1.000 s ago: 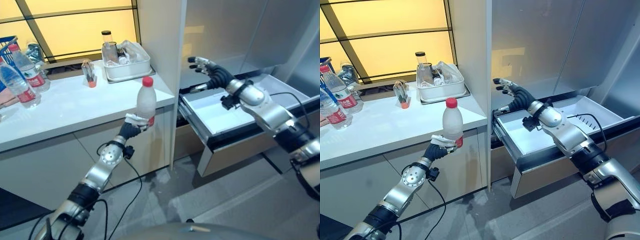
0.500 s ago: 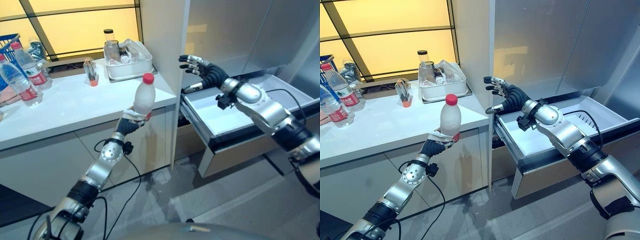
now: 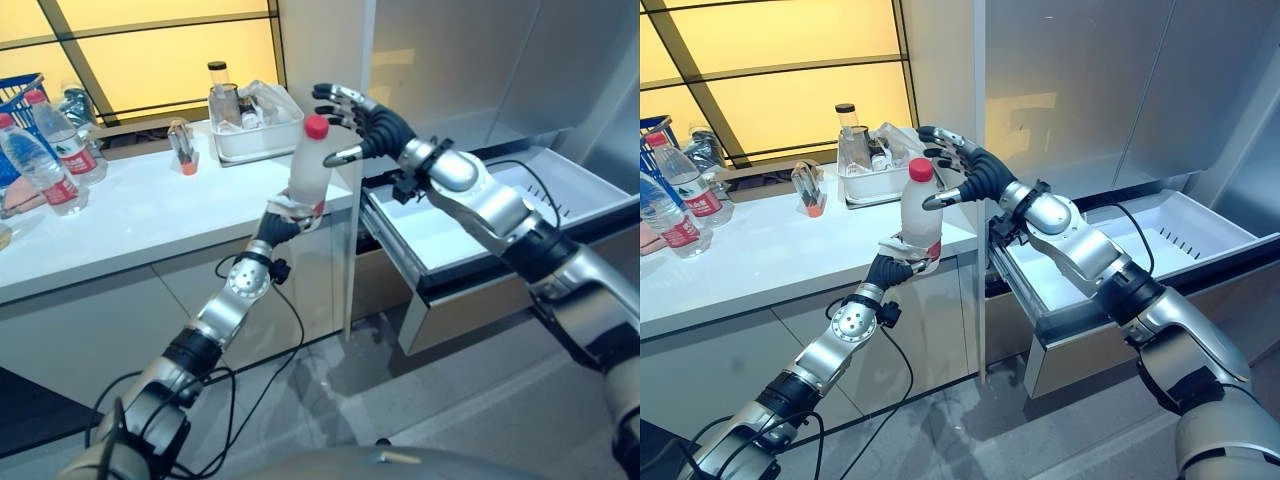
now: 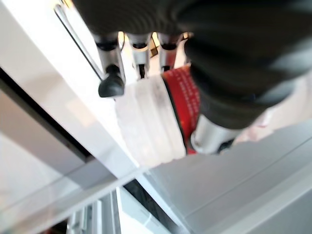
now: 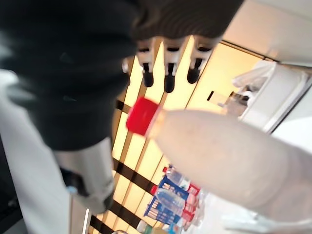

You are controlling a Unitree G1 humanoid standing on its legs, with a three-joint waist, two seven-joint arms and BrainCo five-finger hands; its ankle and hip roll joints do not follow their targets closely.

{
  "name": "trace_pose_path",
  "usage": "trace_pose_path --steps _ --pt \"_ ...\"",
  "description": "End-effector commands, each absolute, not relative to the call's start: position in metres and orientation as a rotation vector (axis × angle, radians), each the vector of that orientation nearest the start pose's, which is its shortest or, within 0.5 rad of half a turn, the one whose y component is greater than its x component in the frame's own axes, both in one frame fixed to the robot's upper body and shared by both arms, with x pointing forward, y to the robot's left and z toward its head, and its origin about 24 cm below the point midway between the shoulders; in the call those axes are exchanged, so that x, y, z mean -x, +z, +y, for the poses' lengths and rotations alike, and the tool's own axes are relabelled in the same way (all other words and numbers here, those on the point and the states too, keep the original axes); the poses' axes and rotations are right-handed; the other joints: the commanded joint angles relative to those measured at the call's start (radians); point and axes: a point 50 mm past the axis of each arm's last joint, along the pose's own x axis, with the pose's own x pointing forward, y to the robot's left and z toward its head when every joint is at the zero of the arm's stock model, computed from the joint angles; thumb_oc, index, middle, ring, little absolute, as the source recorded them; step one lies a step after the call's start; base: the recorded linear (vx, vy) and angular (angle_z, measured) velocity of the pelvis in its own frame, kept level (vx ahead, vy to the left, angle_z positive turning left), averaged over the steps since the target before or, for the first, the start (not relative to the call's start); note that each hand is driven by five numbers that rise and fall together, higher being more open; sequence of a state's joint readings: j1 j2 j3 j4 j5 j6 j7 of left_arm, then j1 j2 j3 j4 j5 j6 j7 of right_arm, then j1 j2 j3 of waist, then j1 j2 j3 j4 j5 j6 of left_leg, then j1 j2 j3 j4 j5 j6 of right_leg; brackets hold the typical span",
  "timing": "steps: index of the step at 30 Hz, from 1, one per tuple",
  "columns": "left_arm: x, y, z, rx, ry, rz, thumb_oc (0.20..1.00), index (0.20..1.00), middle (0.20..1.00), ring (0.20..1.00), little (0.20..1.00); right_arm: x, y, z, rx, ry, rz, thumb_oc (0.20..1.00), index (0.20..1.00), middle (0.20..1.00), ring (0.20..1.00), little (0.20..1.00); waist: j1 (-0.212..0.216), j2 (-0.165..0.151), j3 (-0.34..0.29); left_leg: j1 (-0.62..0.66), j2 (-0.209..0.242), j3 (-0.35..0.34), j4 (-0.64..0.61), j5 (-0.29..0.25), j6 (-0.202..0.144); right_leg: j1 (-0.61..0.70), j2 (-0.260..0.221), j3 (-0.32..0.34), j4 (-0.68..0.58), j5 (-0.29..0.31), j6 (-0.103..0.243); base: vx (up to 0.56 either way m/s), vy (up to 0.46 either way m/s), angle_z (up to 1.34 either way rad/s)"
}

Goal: Take the drinks into the refrigerator

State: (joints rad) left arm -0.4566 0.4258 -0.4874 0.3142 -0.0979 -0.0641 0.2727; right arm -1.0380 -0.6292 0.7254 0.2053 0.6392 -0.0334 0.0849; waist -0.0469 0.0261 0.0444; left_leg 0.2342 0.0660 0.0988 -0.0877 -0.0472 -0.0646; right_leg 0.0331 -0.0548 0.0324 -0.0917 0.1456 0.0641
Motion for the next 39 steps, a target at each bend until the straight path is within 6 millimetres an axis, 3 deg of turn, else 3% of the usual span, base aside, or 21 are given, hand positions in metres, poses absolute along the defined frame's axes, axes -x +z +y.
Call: trace_pose_path --steps 1,7,15,19,23,24,25,27,30,35,39 --pt "-0.350 0.157 0.107 -0.425 -0.164 -0.458 0.200 0.200 0.200 0.200 0.200 -0.354 0.266 -0.057 0.432 0.693 -0.508 1.000 1.000 1.000 1.000 1.000 0.004 -0.012 -0.053 -0.058 -0.024 -0.063 0.052 -0.030 0.006 0.085 -0.029 -0.071 0.120 -0.215 0.038 0.00 0.000 0.00" --pt "-0.353 0.168 0.093 -0.430 -0.171 -0.495 0.200 0.200 0.200 0.200 0.200 -0.351 0.252 -0.028 0.411 0.726 -0.501 1.000 1.000 1.000 1.000 1.000 0.006 -0.008 -0.057 -0.054 -0.024 -0.069 0.052 -0.031 0.007 0.092 -0.031 -0.071 0.119 -0.217 0.037 0.01 0.006 0.04" --pt "-0.358 0.178 0.095 -0.459 -0.125 -0.522 0.200 0.200 0.200 0.200 0.200 -0.346 0.248 -0.021 0.283 0.747 -0.485 1.000 1.000 1.000 1.000 1.000 0.012 -0.010 -0.052 -0.064 -0.024 -0.074 0.049 -0.024 0.009 0.086 -0.034 -0.073 0.114 -0.211 0.039 -0.01 0.002 0.01" --pt "-0.358 0.181 0.108 -0.449 -0.091 -0.522 0.200 0.200 0.200 0.200 0.200 -0.334 0.260 -0.024 0.282 0.801 -0.538 1.000 1.000 1.000 1.000 1.000 0.014 -0.014 -0.052 -0.064 -0.024 -0.071 0.047 -0.024 0.009 0.088 -0.035 -0.076 0.107 -0.209 0.041 0.00 0.000 0.00" --pt "-0.357 0.185 0.127 -0.419 -0.049 -0.523 0.200 0.200 0.200 0.200 0.200 -0.334 0.282 -0.055 0.354 0.710 -0.624 1.000 1.000 1.000 1.000 1.000 0.016 -0.017 -0.052 -0.065 -0.024 -0.073 0.044 -0.023 0.010 0.084 -0.037 -0.078 0.106 -0.205 0.044 0.00 0.000 0.00" --pt "-0.357 0.185 0.127 -0.419 -0.050 -0.523 0.200 0.200 0.200 0.200 0.200 -0.334 0.282 -0.055 0.354 0.710 -0.624 1.000 1.000 1.000 1.000 1.000 0.016 -0.017 -0.052 -0.065 -0.024 -0.073 0.044 -0.023 0.010 0.085 -0.037 -0.078 0.106 -0.205 0.044 0.00 0.000 0.00" --pt "-0.354 0.181 0.135 -0.376 -0.046 -0.502 0.200 0.200 0.200 0.200 0.200 -0.338 0.286 -0.078 0.405 0.619 -0.634 1.000 1.000 1.000 1.000 1.000 0.018 -0.019 -0.053 -0.065 -0.025 -0.072 0.043 -0.024 0.010 0.087 -0.039 -0.079 0.102 -0.203 0.046 0.00 0.000 0.00" --pt "-0.350 0.183 0.144 -0.400 -0.072 -0.506 0.200 0.200 0.200 0.200 0.200 -0.346 0.284 -0.102 0.443 0.528 -0.609 1.000 1.000 1.000 1.000 1.000 0.021 -0.018 -0.053 -0.065 -0.026 -0.071 0.043 -0.025 0.011 0.089 -0.040 -0.079 0.099 -0.201 0.047 0.00 0.000 0.00" --pt "-0.345 0.183 0.148 -0.371 -0.094 -0.504 0.200 0.200 0.200 0.200 0.200 -0.354 0.282 -0.125 0.499 0.450 -0.567 1.000 1.000 1.000 1.000 1.000 0.027 -0.020 -0.051 -0.064 -0.028 -0.073 0.042 -0.026 0.012 0.090 -0.042 -0.077 0.096 -0.198 0.048 0.00 0.000 0.00" --pt "-0.341 0.193 0.148 -0.359 -0.141 -0.536 0.200 0.200 0.200 0.200 0.200 -0.369 0.279 -0.153 0.560 0.384 -0.451 1.000 1.000 1.000 1.000 1.000 0.036 -0.021 -0.048 -0.067 -0.029 -0.079 0.040 -0.024 0.012 0.087 -0.044 -0.079 0.094 -0.196 0.050 0.00 0.000 0.00" --pt "-0.339 0.197 0.144 -0.360 -0.180 -0.552 0.200 0.200 0.200 0.200 0.200 -0.375 0.275 -0.155 0.625 0.417 -0.375 1.000 1.000 1.000 1.000 1.000 0.036 -0.020 -0.046 -0.069 -0.028 -0.081 0.042 -0.022 0.012 0.085 -0.044 -0.076 0.097 -0.196 0.049 0.00 0.000 0.00"
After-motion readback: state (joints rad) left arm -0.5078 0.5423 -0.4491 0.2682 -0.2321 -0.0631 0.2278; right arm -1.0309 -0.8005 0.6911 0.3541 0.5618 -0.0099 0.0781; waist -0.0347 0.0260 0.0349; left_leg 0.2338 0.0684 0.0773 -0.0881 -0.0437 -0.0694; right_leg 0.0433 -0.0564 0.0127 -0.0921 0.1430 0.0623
